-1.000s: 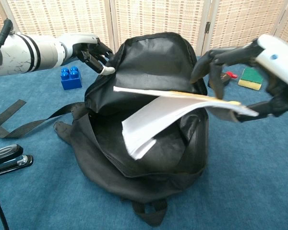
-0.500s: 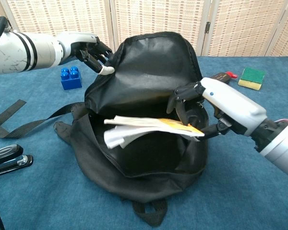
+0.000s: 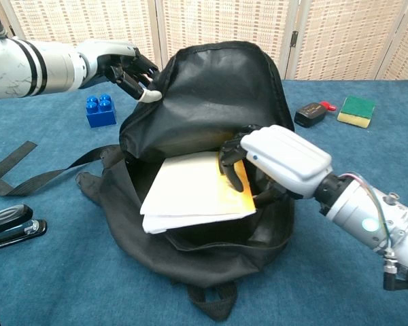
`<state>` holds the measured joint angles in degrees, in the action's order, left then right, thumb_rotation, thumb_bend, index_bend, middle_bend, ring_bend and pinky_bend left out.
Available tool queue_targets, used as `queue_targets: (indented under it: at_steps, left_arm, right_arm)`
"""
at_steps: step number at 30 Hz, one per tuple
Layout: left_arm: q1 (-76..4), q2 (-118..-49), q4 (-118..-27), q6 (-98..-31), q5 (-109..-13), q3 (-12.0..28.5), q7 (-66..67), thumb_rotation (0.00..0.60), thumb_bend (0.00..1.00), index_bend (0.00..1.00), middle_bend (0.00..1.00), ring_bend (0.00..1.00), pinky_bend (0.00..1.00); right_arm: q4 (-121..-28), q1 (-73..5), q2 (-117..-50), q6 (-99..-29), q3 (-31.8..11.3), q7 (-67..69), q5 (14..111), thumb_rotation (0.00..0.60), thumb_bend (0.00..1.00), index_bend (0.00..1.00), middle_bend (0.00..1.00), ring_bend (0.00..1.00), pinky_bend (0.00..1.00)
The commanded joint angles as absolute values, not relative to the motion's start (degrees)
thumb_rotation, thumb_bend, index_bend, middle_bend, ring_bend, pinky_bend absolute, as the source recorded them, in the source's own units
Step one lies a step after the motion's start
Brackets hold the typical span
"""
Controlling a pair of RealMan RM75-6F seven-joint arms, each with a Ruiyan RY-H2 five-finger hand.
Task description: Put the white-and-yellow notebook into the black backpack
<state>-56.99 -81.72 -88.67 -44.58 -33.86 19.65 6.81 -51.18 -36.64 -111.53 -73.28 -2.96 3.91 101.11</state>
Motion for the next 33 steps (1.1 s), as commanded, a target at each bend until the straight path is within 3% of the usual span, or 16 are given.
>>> queue_targets:
  at_steps: [1, 15, 30, 33]
  left_arm:
    - [-56.97, -81.47, -89.0, -44.42, -33.94, 19.65, 6.43, 0.6, 0.54, 0.57, 0.26, 0.2, 0.0]
    - [-56.65, -79.48, -91.16, -44.33, -34.75, 19.57, 4.6, 0.6, 0.54, 0.57, 0.27, 0.19, 0.0]
    - [-56.08, -77.78, -92.27, -44.0, -35.69, 19.29, 2.56, 0.6, 0.54, 0.57, 0.26, 0.19, 0.0]
    - [-56.12, -77.59, -92.47, -43.92, -35.79, 19.01, 2.57, 0.6, 0.54, 0.56, 0.26, 0.19, 0.0]
  right_arm:
    - [-50.11, -38.1, -112.8, -71.74, -2.82, 0.74, 101.27, 0.6, 0.47, 0.72, 0.45, 0.36, 0.19]
    - [-44.89, -40.85, -118.61, -68.47, -5.08, -12.47, 97.79, 0.6, 0.47, 0.72, 0.45, 0.38, 0.16]
    - [-41.94, -40.88, -119.21, -70.39, -5.29, -17.94, 96.0, 0.6, 0.47, 0.73, 0.45, 0.38, 0.16]
    - [-42.8, -40.69, -119.25, -70.61, -5.2, -18.49, 95.63, 0.6, 0.47, 0.67, 0.41, 0.37, 0.15]
